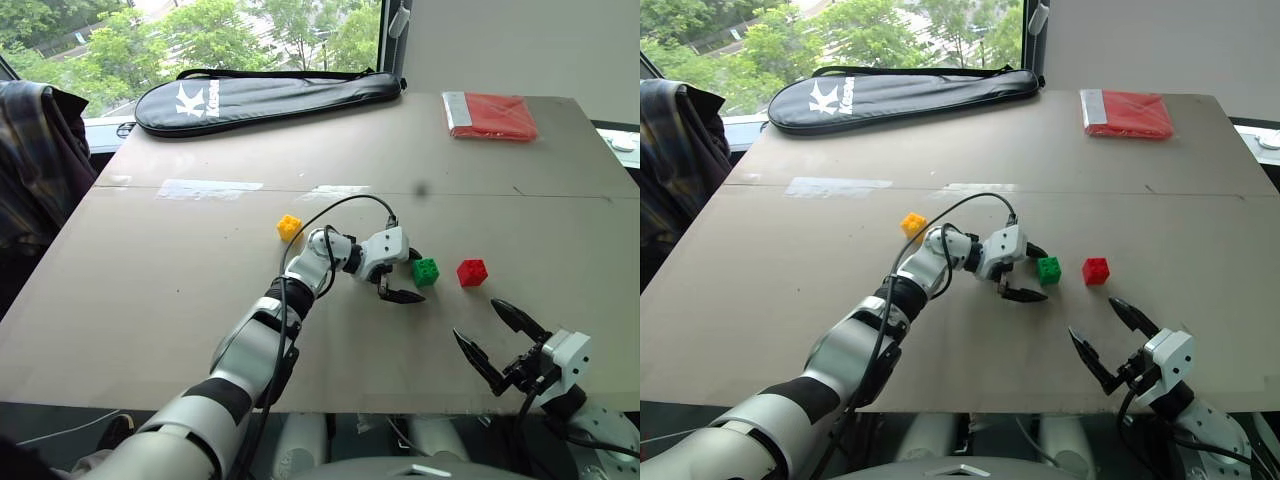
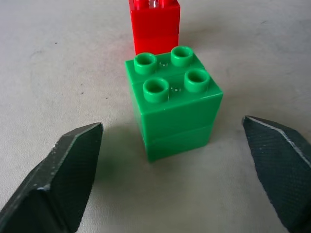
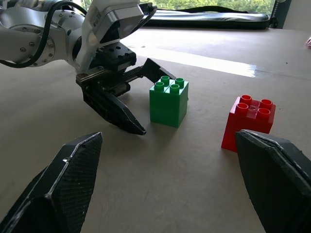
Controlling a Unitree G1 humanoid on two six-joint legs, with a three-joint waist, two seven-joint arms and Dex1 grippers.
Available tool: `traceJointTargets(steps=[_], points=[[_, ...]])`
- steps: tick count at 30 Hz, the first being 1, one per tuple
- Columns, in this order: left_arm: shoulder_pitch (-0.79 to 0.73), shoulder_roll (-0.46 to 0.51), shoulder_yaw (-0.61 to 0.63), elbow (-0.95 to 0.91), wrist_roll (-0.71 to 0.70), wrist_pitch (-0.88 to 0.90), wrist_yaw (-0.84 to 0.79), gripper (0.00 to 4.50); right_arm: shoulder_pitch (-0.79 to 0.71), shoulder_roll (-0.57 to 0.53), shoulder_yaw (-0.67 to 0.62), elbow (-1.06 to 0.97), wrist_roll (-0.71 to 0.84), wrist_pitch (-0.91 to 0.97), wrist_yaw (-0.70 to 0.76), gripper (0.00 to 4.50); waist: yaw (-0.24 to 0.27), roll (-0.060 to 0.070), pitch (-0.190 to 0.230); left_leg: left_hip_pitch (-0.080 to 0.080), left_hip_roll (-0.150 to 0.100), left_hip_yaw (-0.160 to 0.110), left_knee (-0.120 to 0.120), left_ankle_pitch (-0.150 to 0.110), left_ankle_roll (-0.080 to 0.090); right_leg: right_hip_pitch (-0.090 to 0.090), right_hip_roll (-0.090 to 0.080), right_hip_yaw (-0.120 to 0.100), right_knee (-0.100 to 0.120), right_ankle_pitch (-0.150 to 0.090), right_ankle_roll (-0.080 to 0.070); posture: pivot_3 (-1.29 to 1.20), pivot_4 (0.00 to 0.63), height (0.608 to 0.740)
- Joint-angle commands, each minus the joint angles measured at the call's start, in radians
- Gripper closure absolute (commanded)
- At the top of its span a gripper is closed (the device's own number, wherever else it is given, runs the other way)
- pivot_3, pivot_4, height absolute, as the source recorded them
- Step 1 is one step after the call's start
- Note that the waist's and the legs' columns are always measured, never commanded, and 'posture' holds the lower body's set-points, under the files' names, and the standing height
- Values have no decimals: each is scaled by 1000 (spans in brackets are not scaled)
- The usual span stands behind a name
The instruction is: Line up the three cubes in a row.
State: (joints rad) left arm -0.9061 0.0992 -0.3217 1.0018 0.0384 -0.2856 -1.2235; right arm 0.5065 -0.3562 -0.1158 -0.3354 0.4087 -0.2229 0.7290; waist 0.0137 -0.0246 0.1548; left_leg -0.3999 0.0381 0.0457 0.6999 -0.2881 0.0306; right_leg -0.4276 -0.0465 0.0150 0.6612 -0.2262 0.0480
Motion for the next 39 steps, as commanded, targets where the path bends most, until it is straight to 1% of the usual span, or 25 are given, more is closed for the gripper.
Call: traceJointTargets(steps=[1, 6, 10, 15, 33, 39], points=[[-6, -1, 16, -3, 0, -16, -5, 65, 5, -6, -3, -31, 11, -6, 2, 0, 0, 0, 0, 0, 0, 0, 0, 0, 0, 0, 0, 0, 0, 0, 0, 0, 150, 708], [-8, 7, 15, 13, 14, -31, 19, 65, 3, -5, -4, -20, 9, -11, 11, 0, 0, 0, 0, 0, 0, 0, 0, 0, 0, 0, 0, 0, 0, 0, 0, 0, 150, 708], [-26, -4, 29, 37, 20, -23, 72, 65, -4, 1, 6, -15, 3, -12, 10, 0, 0, 0, 0, 0, 0, 0, 0, 0, 0, 0, 0, 0, 0, 0, 0, 0, 150, 708], [-36, 5, 26, 60, 33, -36, 83, 65, -7, -1, 8, -8, 4, -17, 12, 0, 0, 0, 0, 0, 0, 0, 1, 0, 0, 0, 0, 0, 0, -1, 1, 0, 150, 708], [-41, 44, 38, 80, 42, -45, 75, 65, -40, -9, 13, 31, -3, -30, 33, 0, -2, 0, 0, 1, 0, 0, 1, 0, 0, 0, 0, 0, 1, 0, 1, 0, 150, 708], [-22, 55, 37, 48, 34, -47, 37, 65, -45, -12, 15, 30, -1, -24, 36, 0, -3, 0, 0, 1, 0, 0, 1, 0, 0, 0, 0, 0, 1, 0, 0, 0, 150, 708]])
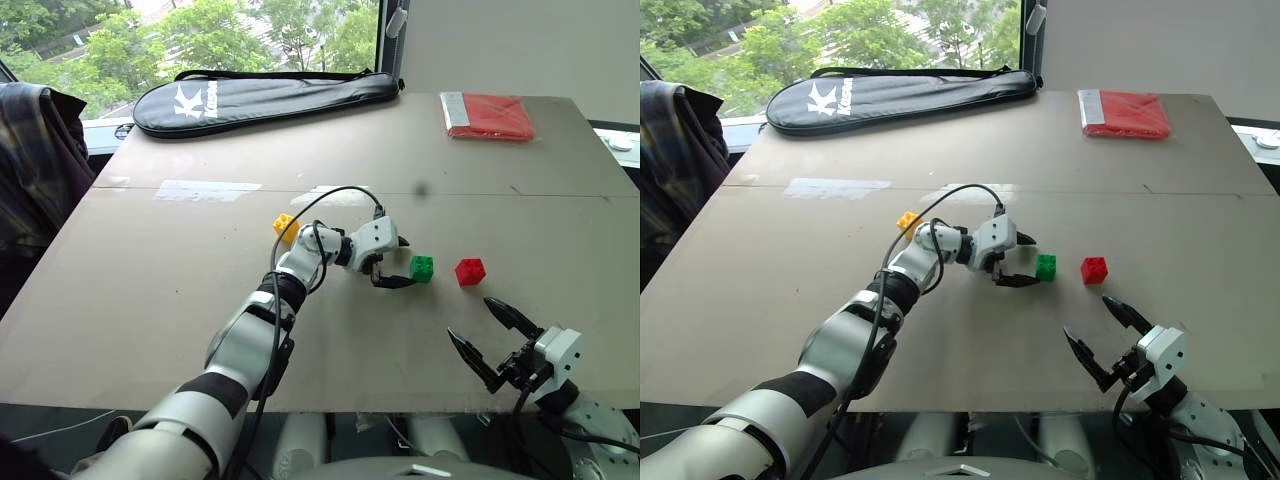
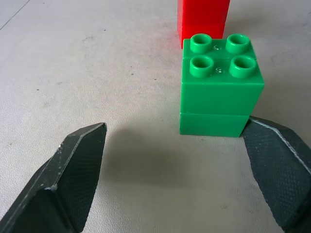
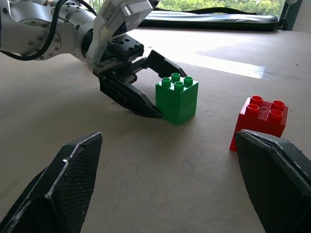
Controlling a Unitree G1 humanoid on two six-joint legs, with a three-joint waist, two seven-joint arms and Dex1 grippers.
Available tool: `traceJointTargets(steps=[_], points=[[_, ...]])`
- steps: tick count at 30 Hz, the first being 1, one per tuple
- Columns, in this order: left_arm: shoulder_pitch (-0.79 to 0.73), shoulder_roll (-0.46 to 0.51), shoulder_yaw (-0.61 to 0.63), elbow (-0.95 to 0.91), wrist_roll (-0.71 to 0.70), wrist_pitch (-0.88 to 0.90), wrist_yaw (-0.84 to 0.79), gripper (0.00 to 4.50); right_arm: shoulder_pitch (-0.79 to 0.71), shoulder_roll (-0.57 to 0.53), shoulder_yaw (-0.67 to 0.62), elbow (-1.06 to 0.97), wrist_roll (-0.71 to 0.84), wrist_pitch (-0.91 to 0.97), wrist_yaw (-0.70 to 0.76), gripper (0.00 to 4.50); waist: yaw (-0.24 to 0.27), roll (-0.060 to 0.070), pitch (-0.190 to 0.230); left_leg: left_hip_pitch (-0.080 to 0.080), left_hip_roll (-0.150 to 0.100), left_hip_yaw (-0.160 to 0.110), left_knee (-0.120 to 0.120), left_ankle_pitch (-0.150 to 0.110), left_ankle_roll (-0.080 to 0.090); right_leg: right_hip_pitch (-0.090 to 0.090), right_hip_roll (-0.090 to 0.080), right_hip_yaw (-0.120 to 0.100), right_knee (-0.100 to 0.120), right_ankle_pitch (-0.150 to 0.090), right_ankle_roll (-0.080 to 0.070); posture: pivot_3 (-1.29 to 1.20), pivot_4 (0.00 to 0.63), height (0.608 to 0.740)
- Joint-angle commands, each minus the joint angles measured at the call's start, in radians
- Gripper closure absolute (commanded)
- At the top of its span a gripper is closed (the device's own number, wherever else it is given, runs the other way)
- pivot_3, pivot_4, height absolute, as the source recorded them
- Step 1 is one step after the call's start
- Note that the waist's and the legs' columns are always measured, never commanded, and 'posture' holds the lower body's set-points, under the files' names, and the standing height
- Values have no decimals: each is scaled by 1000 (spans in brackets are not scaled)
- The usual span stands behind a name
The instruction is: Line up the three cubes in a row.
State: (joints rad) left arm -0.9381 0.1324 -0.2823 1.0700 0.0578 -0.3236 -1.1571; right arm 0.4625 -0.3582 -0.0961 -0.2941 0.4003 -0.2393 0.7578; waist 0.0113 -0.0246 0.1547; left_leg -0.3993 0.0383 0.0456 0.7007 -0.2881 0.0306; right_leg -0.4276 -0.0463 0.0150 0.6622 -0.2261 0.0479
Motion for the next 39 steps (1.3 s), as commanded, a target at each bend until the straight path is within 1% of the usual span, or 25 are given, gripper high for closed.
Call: traceJointTargets(steps=[1, 5, 7, 10, 13, 16, 18, 21, 24, 26, 28, 32, 39], points=[[18, 23, -2, -40, 6, -4, -50, 65, -2, -10, -4, -13, 8, -5, 7, 0, -1, 0, 0, 0, 0, 0, 0, 0, 0, 0, 0, 0, 0, 0, 0, 0, 150, 708], [56, 37, -1, -154, -34, 36, -130, 65, -2, -14, -2, -16, 10, -1, 8, 0, 0, 0, 0, 0, 0, 0, 0, 0, 0, 0, 0, 0, 0, 0, 0, 0, 150, 708], [93, 55, 2, -282, -73, 106, -180, 65, -1, -16, -1, -19, 11, 1, 8, 0, -1, 0, 0, 0, 0, 1, 0, 0, 0, 0, 0, 0, 0, 0, 0, 0, 150, 708], [166, 101, 21, -562, -157, 271, -225, 65, 2, -20, 2, -25, 13, 5, 9, 0, 0, 1, 1, -1, 1, 0, 0, 0, 0, 0, 0, 0, 0, 0, 0, 0, 150, 708], [220, 152, 60, -826, -259, 462, -211, 65, 1, -23, 3, -28, 16, 10, 11, 0, 3, 1, 1, -1, 1, 0, 0, 0, 0, 0, 0, 0, 0, 0, -1, 0, 150, 708], [253, 192, 165, -1082, -380, 638, -98, 65, -2, -32, 1, -28, 25, 18, 17, 0, 0, 2, 1, 0, 1, -2, 0, 0, 0, 0, 0, 1, 0, 0, 0, 0, 150, 708], [266, 198, 234, -1184, -439, 722, -5, 65, -6, -37, 2, -25, 28, 22, 23, 0, 1, 2, 1, 0, 1, -5, 0, 0, 0, 0, 0, 1, 0, 0, 0, 0, 150, 708], [308, 204, 320, -1278, -427, 779, 180, 65, -13, -42, 1, -19, 34, 25, 31, 0, 0, 3, 1, 1, 1, -5, 0, 0, 0, 1, 0, 1, 1, 0, 1, 0, 150, 708], [426, 224, 426, -1378, -427, 860, 345, 65, -21, -48, -3, -17, 42, 33, 40, 0, -6, 3, 1, 3, 1, -6, 0, 0, 0, 2, 0, 1, 1, -1, 1, 0, 150, 708], [522, 255, 460, -1424, -414, 865, 389, 65, -21, -51, -4, -19, 51, 39, 46, 0, -8, 3, 1, 3, 1, -6, 0, 0, 0, 2, 0, 1, 1, 0, 1, 0, 150, 708], [587, 278, 474, -1442, -415, 854, 410, 65, -21, -52, -4, -22, 59, 44, 51, 0, -4, 3, 1, 3, 2, -7, 0, 0, 0, 2, 0, -1, 1, 0, 0, 0, 150, 708], [726, 325, 516, -1324, -361, 698, 427, 65, -22, -53, 10, -34, 101, 53, 88, 0, 4, 3, 1, 4, 1, -6, 0, 0, 0, 3, -1, 0, 0, 0, 0, 0, 150, 708], [742, 328, 513, -1110, -301, 504, 474, 65, -13, -79, 12, -56, 147, 44, 176, 0, 3, 3, 1, 4, 1, -6, 1, 0, 0, 4, -1, 0, 0, -1, 1, 0, 150, 708]])
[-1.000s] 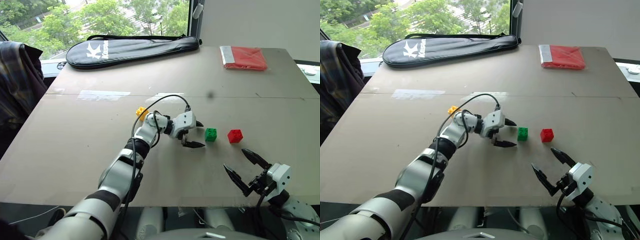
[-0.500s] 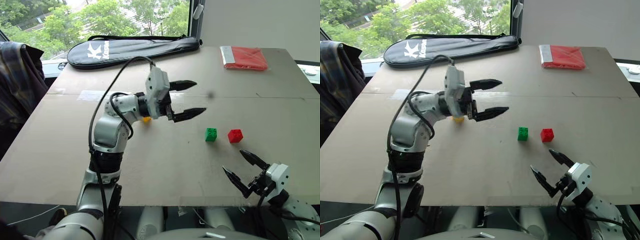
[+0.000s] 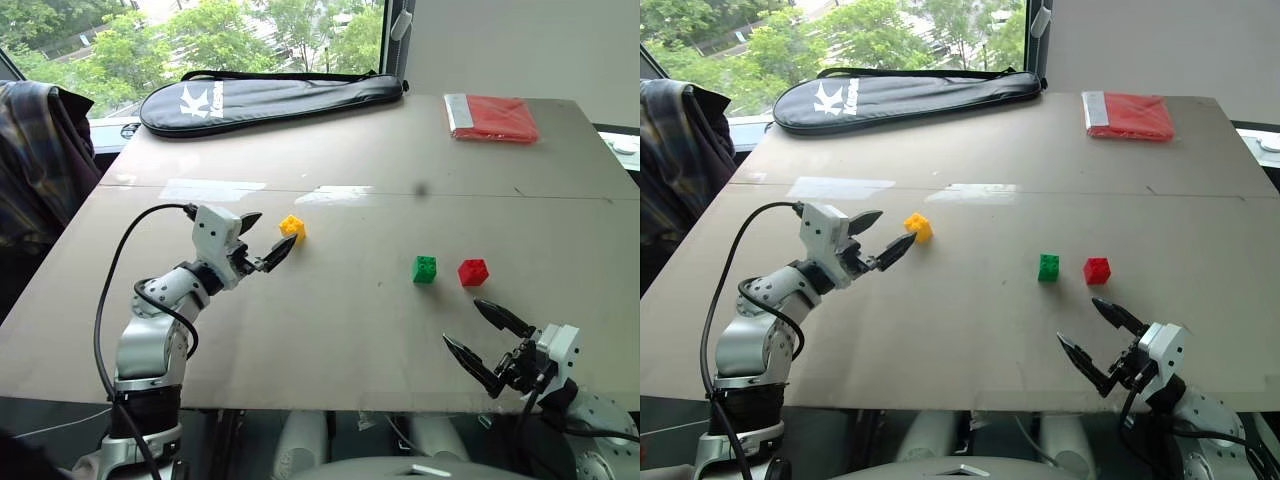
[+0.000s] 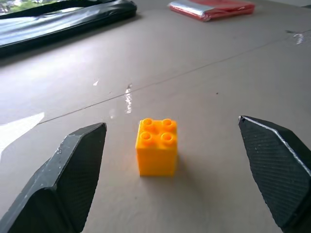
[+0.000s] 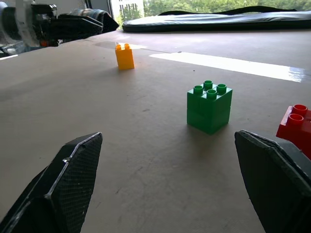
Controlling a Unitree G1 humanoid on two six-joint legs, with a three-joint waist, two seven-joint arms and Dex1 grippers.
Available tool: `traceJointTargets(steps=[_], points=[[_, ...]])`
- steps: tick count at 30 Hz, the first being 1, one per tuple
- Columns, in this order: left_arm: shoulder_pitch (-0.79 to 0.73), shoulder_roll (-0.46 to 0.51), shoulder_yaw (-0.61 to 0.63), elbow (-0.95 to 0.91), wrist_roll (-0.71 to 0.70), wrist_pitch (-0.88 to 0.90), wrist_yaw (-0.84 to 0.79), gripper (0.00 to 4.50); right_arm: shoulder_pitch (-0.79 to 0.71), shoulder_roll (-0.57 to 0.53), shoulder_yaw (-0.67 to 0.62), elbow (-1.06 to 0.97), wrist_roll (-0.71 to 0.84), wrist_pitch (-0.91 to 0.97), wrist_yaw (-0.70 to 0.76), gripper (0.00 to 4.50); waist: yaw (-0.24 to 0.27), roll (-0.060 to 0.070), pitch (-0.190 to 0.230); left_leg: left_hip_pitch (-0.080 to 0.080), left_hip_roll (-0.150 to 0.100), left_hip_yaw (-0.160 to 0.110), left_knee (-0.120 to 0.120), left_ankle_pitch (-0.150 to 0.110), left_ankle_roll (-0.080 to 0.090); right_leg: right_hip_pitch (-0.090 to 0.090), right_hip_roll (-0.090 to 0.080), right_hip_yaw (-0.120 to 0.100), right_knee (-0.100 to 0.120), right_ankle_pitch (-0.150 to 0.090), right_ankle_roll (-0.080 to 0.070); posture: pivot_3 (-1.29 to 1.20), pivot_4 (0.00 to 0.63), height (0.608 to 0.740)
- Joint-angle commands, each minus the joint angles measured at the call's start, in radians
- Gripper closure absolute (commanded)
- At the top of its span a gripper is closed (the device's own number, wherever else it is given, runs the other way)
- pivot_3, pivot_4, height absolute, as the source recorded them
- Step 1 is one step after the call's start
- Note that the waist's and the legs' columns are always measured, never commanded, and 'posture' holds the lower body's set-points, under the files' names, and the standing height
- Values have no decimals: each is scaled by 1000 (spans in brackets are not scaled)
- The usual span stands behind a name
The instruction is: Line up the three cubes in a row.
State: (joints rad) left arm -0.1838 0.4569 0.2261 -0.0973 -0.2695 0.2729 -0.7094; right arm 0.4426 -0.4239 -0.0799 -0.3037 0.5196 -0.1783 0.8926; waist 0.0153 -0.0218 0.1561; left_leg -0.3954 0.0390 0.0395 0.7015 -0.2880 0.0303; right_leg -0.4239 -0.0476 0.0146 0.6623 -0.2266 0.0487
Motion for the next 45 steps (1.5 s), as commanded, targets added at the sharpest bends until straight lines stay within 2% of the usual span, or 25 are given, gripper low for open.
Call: traceJointTargets(steps=[1, 12, 18, 21, 26, 31, 36, 38, 45], points=[[-14, 1, 1, 81, 34, -114, 34, 65, 9, -14, -3, -48, 28, -19, 47, 0, -1, 0, 0, 0, 0, 0, 0, 0, 0, 0, 0, 0, 0, 0, -1, 0, 150, 708], [-140, -55, -95, 322, 78, -248, 46, 65, 4, 10, 9, -60, 7, -27, 32, 0, 0, -1, 0, 0, 0, 5, 0, 0, 0, 0, 0, -2, 0, 1, -1, 0, 150, 708], [-214, -69, -151, 423, 98, -222, 48, 65, 3, 7, -5, -56, 2, -36, 25, 0, -1, -1, 0, -1, 0, 5, 0, 0, 0, 0, 0, -2, 0, 1, -1, 0, 150, 708], [-215, -62, -161, 440, 104, -215, 50, 850, 5, 7, -7, -53, 0, -43, 21, 0, -4, -1, 0, 0, 0, 5, 0, 0, 0, 0, 0, -2, 0, 1, -1, 0, 150, 708], [-209, -54, -167, 442, 111, -211, 44, 3220, 12, 11, 2, -54, -6, -52, 13, 0, -3, 0, 0, 0, 0, 5, 0, 0, 0, 0, 0, -2, 0, 1, -1, 0, 150, 708], [-224, -33, -198, 403, 86, -209, -60, 3191, 6, 12, 6, -50, -7, -53, 10, 0, -2, 0, 0, 0, 0, 5, 0, 0, 0, 0, 0, -2, 0, 1, -1, 0, 150, 708], [-238, -5, -294, 337, 18, -281, -354, 3191, -1, 2, 2, -15, -1, -58, 38, 0, 0, 0, 0, -1, 0, 5, 0, 0, 0, 0, 0, -2, 0, 1, -1, 0, 150, 708], [-302, -14, -345, 390, 20, -320, -468, 3191, -5, -1, -6, 5, 1, -66, 50, 0, 1, -1, 0, -1, 0, 6, 0, 0, 0, 0, 0, -2, -1, 1, -1, 0, 150, 708], [-493, -76, -430, 694, 74, -496, -661, 3191, 15, 11, -6, 17, -14, -104, 42, 0, -5, -1, 0, -1, -1, 6, 1, 0, 0, 1, 1, 0, -1, 1, -1, 0, 150, 708]])
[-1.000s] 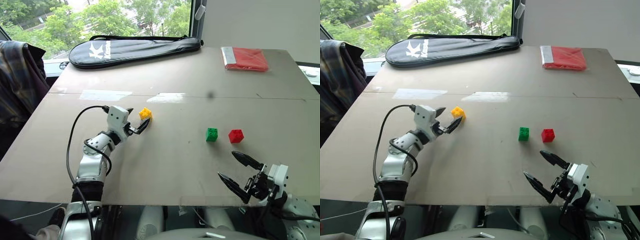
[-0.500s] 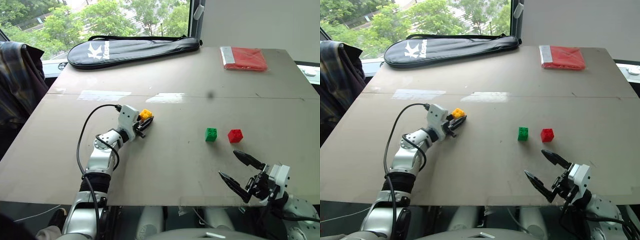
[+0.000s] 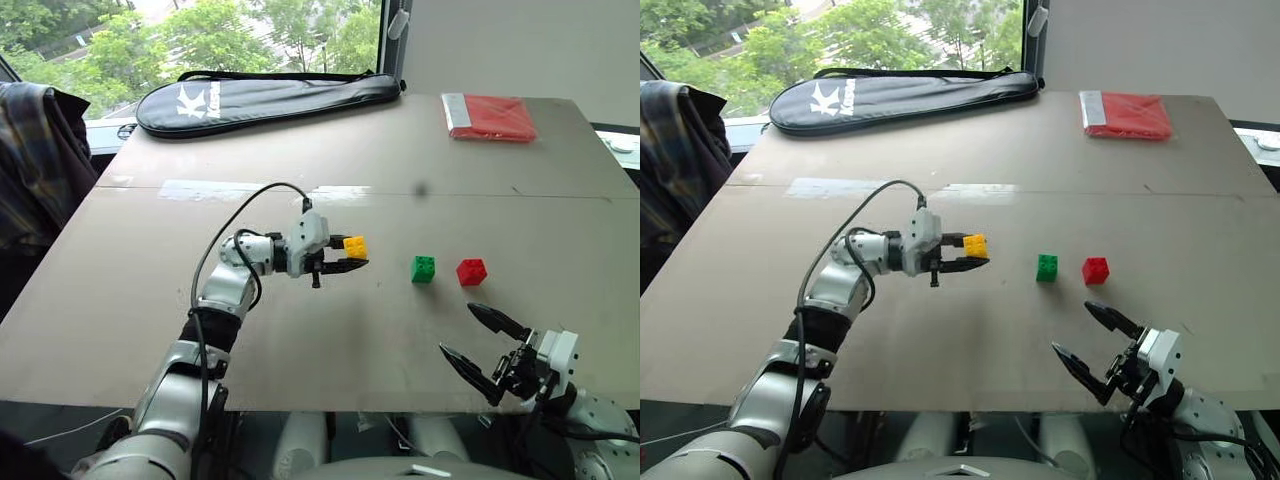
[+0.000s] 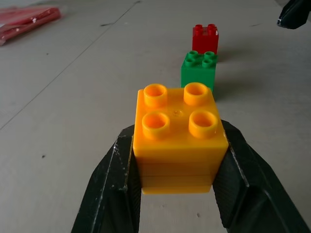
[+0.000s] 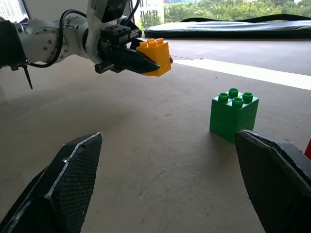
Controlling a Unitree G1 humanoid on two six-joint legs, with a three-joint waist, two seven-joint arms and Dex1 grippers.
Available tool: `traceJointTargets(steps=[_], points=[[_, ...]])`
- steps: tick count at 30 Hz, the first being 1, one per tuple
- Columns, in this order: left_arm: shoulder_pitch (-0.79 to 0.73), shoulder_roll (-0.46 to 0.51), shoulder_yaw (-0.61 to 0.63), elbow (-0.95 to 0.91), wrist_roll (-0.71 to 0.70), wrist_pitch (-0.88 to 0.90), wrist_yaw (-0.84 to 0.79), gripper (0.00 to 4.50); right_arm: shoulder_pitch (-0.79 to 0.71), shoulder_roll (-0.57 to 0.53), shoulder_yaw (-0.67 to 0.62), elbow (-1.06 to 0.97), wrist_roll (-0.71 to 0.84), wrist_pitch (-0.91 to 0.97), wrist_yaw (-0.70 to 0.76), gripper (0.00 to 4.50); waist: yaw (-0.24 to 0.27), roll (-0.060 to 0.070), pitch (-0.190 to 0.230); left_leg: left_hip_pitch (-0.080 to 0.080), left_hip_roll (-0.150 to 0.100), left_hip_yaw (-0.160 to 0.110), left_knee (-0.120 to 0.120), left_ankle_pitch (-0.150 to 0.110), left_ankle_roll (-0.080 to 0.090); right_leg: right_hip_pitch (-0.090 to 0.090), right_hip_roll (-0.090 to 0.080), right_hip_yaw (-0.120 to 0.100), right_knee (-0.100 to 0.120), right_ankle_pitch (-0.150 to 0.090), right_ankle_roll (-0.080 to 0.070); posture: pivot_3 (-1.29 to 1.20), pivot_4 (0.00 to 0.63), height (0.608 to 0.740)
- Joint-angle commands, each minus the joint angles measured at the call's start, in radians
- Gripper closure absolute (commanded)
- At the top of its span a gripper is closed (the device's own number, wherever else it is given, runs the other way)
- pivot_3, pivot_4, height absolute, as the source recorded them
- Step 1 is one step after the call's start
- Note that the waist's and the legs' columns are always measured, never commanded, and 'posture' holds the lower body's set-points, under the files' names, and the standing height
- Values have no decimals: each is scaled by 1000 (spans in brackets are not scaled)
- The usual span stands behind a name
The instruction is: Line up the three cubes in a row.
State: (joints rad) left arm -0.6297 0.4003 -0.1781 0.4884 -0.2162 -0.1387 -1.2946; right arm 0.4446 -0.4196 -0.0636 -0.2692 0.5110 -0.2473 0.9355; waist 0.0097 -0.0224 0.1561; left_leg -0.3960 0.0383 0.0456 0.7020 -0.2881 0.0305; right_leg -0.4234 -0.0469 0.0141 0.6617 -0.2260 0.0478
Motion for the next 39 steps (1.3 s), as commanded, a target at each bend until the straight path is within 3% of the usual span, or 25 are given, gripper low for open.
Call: traceJointTargets(steps=[1, 9, 22, 23, 24, 28, 35, 39], points=[[-75, -31, -36, 161, 36, -116, -88, 3191, 17, 10, -20, -18, -9, -40, -6, 0, 2, 0, 0, 0, 0, -1, 0, 0, 0, 0, 0, 0, 0, 0, 0, 0, 150, 708], [-224, -113, -63, 491, 140, -280, -116, 3191, 45, 40, -11, -31, -35, -71, -39, 0, 4, -1, 1, -2, 0, -1, 0, 0, 0, -1, 0, -1, -1, -1, 1, 0, 150, 708], [-267, -160, -44, 619, 193, -284, -84, 3191, 49, 40, -2, -64, -49, -64, -77, 0, 6, -1, 1, -2, 0, -2, 1, 0, 0, 0, 0, -1, -1, -1, 1, 0, 150, 708], [-267, -161, -40, 620, 190, -278, -90, 2174, 47, 38, -2, -64, -48, -62, -77, 0, 5, -1, 1, -2, 0, -2, 1, 0, 0, 0, 0, -1, -1, -1, 1, 0, 150, 708], [-265, -160, -37, 618, 187, -270, -102, 1879, 45, 36, -1, -64, -48, -61, -77, 0, 4, -1, 1, -2, 0, -2, 1, 0, 0, 0, 0, -1, -1, -1, 1, 0, 150, 708], [-261, -153, -33, 618, 207, -272, -76, 17, 37, 29, 1, -64, -42, -54, -71, 0, 4, -1, 1, -2, 0, -3, 1, 0, 0, 0, 0, -1, 0, -1, 1, 0, 150, 708], [-239, -105, -2, 559, 183, -251, -106, 17, 29, 17, -5, -57, -34, -46, -59, 0, 1, -1, 1, -1, 0, -3, 1, 0, 0, 0, 0, -1, 0, -1, 1, 0, 150, 708], [-131, -33, 52, 313, 55, -128, -215, 17, 26, 11, -5, -54, -33, -41, -54, 0, -12, -1, 1, -2, 1, -3, 1, 0, 0, -1, 1, -2, 1, 0, 0, 0, 150, 708]])
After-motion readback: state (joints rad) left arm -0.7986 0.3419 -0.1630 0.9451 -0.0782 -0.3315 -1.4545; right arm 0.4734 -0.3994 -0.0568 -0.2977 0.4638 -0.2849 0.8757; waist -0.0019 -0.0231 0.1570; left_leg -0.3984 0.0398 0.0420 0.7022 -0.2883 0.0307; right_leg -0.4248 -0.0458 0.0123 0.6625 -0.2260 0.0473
